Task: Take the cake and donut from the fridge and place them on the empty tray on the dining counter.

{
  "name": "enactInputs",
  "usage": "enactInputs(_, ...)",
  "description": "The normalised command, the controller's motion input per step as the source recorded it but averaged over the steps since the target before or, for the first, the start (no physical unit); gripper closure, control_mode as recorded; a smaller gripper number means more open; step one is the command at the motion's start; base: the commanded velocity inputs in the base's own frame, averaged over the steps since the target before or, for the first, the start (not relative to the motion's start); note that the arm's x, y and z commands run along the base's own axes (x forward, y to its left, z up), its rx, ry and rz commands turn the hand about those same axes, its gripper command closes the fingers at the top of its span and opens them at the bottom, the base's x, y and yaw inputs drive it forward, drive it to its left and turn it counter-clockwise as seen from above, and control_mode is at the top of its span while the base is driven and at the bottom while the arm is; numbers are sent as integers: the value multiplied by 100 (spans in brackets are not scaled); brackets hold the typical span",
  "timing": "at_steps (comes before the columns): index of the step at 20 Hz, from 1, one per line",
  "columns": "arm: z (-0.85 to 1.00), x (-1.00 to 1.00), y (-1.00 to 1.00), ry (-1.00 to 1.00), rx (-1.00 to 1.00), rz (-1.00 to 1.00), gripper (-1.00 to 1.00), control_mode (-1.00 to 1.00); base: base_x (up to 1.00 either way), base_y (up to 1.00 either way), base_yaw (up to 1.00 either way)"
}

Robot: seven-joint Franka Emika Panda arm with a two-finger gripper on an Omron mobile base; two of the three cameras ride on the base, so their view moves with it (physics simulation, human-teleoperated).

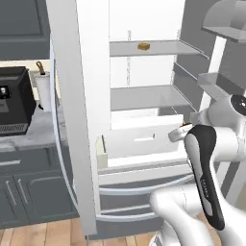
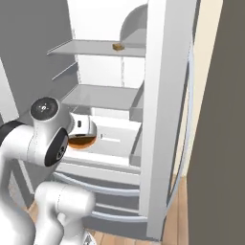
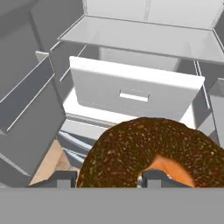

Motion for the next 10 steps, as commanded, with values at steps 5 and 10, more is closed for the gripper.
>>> enactInputs(5,0,0,0,0,0,0,100,100,-80,0,19)
enactInputs(10,0,0,0,0,0,0,100,100,-34,0,36)
